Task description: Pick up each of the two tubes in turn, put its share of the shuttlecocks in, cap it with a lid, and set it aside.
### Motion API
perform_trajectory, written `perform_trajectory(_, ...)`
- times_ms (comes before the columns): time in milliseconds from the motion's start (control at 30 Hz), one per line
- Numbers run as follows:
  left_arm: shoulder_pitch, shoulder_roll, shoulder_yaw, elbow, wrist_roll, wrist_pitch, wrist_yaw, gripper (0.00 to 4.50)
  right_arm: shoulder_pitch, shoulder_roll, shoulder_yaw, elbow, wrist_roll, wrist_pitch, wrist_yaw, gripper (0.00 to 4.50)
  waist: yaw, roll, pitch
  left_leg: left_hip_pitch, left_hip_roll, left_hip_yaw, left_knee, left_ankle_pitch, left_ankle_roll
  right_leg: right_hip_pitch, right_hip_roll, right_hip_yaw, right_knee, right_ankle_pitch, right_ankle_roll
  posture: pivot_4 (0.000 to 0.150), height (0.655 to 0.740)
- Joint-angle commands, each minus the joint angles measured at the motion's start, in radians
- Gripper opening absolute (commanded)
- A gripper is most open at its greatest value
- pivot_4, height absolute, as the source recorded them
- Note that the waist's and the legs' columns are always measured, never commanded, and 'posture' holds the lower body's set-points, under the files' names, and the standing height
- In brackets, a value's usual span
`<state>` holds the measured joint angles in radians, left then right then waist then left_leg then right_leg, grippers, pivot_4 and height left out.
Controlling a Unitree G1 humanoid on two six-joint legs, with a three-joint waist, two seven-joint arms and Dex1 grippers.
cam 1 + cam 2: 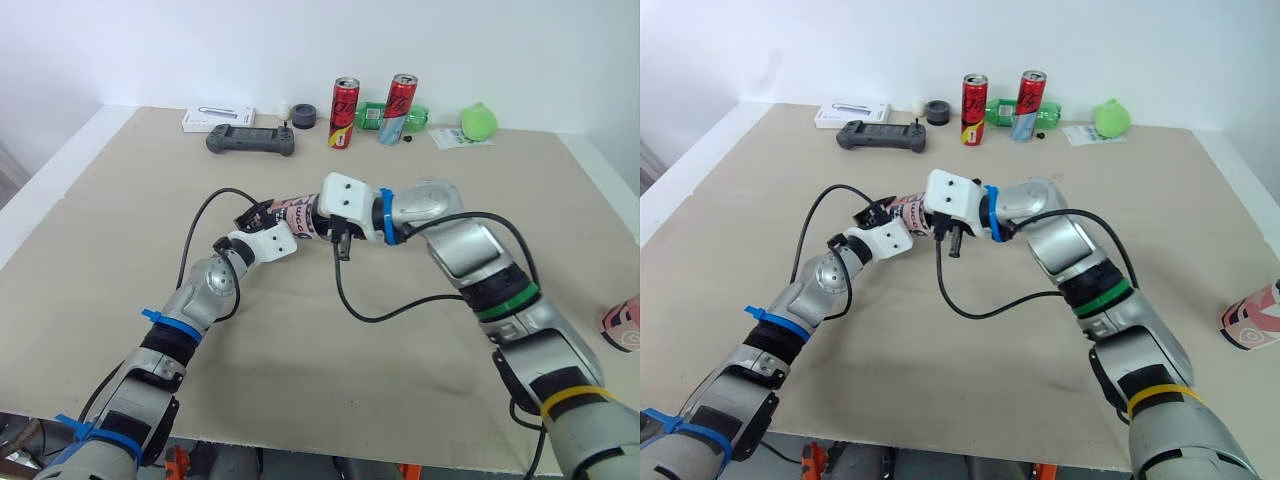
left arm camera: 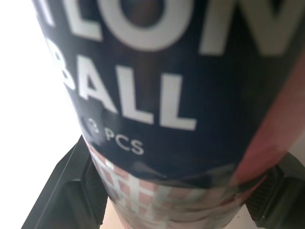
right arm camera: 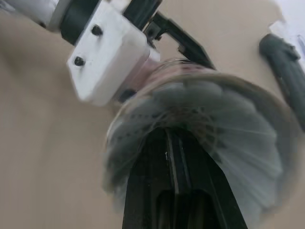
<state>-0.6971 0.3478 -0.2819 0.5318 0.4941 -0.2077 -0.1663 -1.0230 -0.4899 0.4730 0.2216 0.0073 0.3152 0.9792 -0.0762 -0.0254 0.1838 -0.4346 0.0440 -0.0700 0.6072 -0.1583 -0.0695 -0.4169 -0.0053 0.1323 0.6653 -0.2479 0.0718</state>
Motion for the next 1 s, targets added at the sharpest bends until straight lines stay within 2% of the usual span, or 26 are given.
perform_trajectory(33, -0.020, -0.005, 0.008, -0.053, -0.008, -0.002, 0.007, 3.05, -0.040, 0.050, 0.025, 0.054, -0.051, -0.071, 0.019, 0.03, 0.000, 0.000, 0.000, -0.001, 0.000, 0.000, 0.000, 0.000, 0.000, -0.001, 0.000, 0.000, 0.000, 0.001, -0.002, 0.150, 0.7400)
perform_trajectory(167, -0.009, -0.008, 0.006, -0.069, -0.009, 0.006, 0.006, 3.05, -0.049, 0.103, 0.026, 0.099, -0.099, -0.110, 0.015, 0.03, 0.001, 0.000, 0.000, -0.003, 0.000, 0.000, 0.000, 0.000, 0.000, -0.003, 0.000, 0.000, 0.000, 0.002, -0.003, 0.150, 0.7400)
perform_trajectory(300, -0.004, -0.008, 0.007, -0.076, -0.010, 0.009, 0.002, 3.05, -0.039, 0.111, -0.017, 0.064, -0.101, -0.105, 0.022, 0.03, 0.001, 0.000, 0.000, -0.003, 0.000, 0.000, 0.000, 0.000, 0.000, -0.003, 0.000, -0.001, 0.001, 0.002, -0.003, 0.150, 0.7400)
perform_trajectory(700, -0.007, -0.015, 0.011, -0.064, -0.039, -0.005, -0.026, 3.05, 0.066, -0.106, -0.222, -0.329, 0.102, 0.144, 0.179, 0.03, 0.004, 0.000, 0.000, -0.003, 0.000, -0.001, 0.000, 0.001, -0.001, -0.003, 0.000, -0.001, 0.001, 0.002, -0.003, 0.150, 0.7400)
perform_trajectory(800, -0.015, -0.029, 0.022, -0.056, -0.072, -0.010, -0.043, 3.05, 0.103, -0.165, -0.324, -0.402, 0.193, 0.244, 0.188, 0.91, 0.004, 0.000, 0.000, -0.003, 0.000, -0.001, 0.000, 0.001, 0.000, -0.003, 0.000, -0.001, 0.001, 0.001, -0.002, 0.150, 0.7400)
perform_trajectory(900, -0.002, -0.080, 0.068, -0.068, -0.208, -0.008, -0.117, 3.05, 0.194, -0.275, -0.457, -0.447, 0.303, 0.369, 0.213, 2.49, 0.016, 0.000, 0.000, -0.003, -0.001, -0.001, 0.001, 0.001, 0.000, -0.002, -0.001, -0.001, 0.001, 0.002, -0.003, 0.150, 0.7400)
perform_trajectory(933, 0.010, -0.099, 0.079, -0.084, -0.266, -0.003, -0.163, 3.05, 0.234, -0.325, -0.480, -0.452, 0.313, 0.388, 0.230, 2.83, 0.024, 0.000, 0.000, -0.003, -0.001, -0.001, 0.001, 0.001, 0.000, -0.002, -0.001, -0.001, 0.000, 0.002, -0.003, 0.150, 0.7400)
perform_trajectory(967, 0.020, -0.114, 0.088, -0.099, -0.314, -0.003, -0.203, 3.05, 0.268, -0.368, -0.496, -0.457, 0.323, 0.400, 0.241, 3.41, 0.028, 0.000, 0.000, -0.003, -0.002, -0.001, 0.001, 0.001, 0.000, -0.001, -0.002, -0.001, 0.000, 0.002, -0.003, 0.150, 0.7400)
perform_trajectory(1000, 0.041, -0.142, 0.102, -0.131, -0.394, 0.009, -0.261, 3.05, 0.318, -0.421, -0.524, -0.454, 0.330, 0.410, 0.258, 3.70, 0.030, 0.000, 0.000, -0.003, -0.002, -0.001, 0.001, 0.001, 0.000, -0.001, -0.003, -0.001, 0.000, 0.002, -0.003, 0.150, 0.7400)
